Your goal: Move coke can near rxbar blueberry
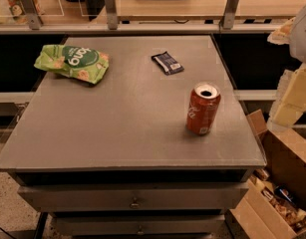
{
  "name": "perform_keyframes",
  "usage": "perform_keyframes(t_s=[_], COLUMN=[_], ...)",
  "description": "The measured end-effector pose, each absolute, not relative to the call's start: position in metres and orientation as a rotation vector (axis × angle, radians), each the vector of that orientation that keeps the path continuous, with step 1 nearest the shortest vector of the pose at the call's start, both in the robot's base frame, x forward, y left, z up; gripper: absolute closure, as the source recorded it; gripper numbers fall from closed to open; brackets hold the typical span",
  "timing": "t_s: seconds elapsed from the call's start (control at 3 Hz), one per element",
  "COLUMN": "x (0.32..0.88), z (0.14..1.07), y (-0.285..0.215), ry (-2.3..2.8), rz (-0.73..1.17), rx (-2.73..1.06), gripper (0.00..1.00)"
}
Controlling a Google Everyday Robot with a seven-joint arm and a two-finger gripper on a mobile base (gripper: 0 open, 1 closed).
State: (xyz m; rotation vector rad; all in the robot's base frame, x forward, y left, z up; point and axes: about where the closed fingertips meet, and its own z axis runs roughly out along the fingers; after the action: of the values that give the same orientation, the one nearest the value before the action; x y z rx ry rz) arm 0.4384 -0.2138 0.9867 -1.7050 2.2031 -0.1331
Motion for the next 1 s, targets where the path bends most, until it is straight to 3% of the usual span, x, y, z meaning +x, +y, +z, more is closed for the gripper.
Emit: perform_keyframes(t_s=[0.33, 1.0], x=[0.438, 0.453], z=[0.987, 0.957], y=[-0.214, -0.192], ry=[2.203, 2.135], rz=[-0.133, 0.144], rx=[-1.705, -1.569], gripper=[0.00, 0.00])
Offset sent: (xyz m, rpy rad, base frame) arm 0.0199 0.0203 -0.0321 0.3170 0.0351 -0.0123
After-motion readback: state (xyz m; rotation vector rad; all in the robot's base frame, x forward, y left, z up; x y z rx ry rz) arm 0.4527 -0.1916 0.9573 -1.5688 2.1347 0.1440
